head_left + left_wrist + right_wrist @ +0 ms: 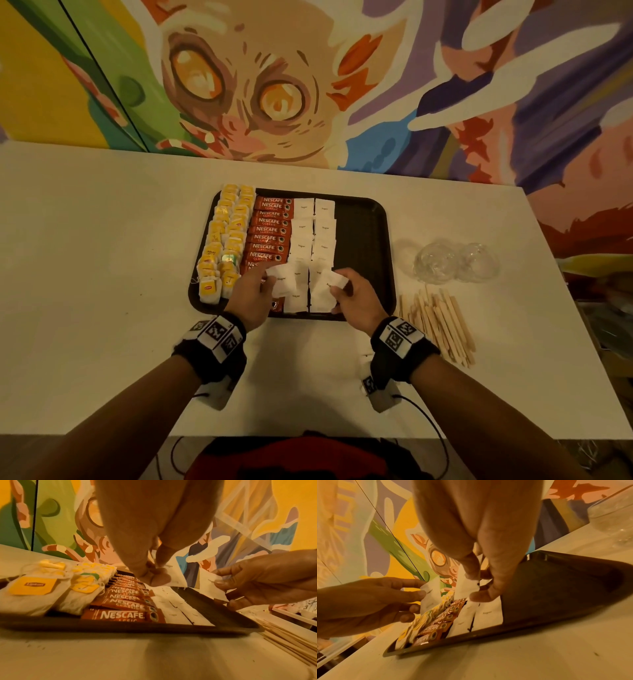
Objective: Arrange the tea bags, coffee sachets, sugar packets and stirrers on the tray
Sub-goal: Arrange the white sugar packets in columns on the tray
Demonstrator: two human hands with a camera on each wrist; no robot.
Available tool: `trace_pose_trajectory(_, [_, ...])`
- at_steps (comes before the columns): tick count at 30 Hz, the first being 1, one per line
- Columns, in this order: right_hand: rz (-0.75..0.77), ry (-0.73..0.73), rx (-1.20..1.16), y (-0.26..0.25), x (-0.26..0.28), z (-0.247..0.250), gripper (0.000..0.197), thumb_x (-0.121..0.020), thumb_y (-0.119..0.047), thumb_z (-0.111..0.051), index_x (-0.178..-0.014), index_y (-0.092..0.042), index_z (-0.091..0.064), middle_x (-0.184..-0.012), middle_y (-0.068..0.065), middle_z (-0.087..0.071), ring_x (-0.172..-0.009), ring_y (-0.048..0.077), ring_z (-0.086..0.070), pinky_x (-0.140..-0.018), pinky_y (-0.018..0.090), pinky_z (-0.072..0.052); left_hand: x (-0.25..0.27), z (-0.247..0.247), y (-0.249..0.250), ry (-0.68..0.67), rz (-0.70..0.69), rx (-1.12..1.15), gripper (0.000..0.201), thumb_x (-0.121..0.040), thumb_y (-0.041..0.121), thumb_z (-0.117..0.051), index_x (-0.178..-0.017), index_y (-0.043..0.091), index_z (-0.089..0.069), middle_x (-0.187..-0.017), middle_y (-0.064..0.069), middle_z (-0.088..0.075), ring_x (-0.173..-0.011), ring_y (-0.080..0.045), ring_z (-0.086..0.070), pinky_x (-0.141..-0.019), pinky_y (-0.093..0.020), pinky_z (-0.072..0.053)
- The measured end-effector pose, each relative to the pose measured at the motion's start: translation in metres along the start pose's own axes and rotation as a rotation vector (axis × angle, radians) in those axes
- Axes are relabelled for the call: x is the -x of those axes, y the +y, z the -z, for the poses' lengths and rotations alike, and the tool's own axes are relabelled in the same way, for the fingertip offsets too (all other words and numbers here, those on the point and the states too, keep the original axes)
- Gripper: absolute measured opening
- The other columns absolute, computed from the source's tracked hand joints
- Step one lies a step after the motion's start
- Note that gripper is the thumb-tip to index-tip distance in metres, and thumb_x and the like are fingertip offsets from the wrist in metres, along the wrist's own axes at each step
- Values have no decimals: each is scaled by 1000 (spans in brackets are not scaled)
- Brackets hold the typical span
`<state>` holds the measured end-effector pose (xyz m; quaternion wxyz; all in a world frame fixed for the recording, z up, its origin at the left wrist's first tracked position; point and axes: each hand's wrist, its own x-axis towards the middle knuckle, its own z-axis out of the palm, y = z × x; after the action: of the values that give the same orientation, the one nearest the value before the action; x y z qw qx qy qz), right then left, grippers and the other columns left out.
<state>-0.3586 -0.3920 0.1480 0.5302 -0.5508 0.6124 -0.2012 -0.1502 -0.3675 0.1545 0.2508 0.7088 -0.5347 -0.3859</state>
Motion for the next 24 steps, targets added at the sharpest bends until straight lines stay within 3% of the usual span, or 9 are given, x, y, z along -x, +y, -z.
trace_pose_trajectory(4, [-11,116,-27,-6,-17,3,31,-92,-13,-65,-118,-21,-51,-113,-2,-61,-102,16,-63,-68,26,-60,-16,1,10,56,19,-40,33,-97,16,-54,-130,15,-50,-112,-7,-62,-103,-20,-57,-82,-26,-41])
trace_pose_trajectory(10, [-53,215,40,-11,-45,8,20,-92,-16,-67,-110,-11,-62,-110,5,-69,-94,22,-70,-63,23,-59,-47,0,18,96,116,-59,32,-89,22,-67,-118,13,-58,-110,-5,-66,-103,-21,-61,-87,-31,-48])
trace_pose_trajectory(15, [-108,198,119,-12,-65,10,20,-97,-13,-59,-115,-10,-64,-116,6,-68,-93,25,-70,-80,30,-58,-71,-4,17,41,144,-171,33,-85,29,-70,-113,15,-61,-108,-4,-68,-100,-21,-62,-87,-34,-52])
trace_pose_trajectory(20, [-185,214,130,-9,-79,5,25,-91,-12,-67,-116,-10,-64,-116,9,-68,-100,25,-68,-89,42,-57,-84,-10,16,-36,187,-216,29,-82,29,-73,-106,22,-58,-106,-1,-63,-95,-17,-59,-79,-30,-51])
trace_pose_trajectory(24, [-246,236,129,-6,-84,3,26,-90,-12,-68,-114,-11,-62,-115,8,-66,-104,22,-65,-91,37,-56,-89,-11,14,-93,202,-232,28,-81,29,-74,-99,26,-53,-96,4,-60,-90,-14,-58,-75,-27,-46])
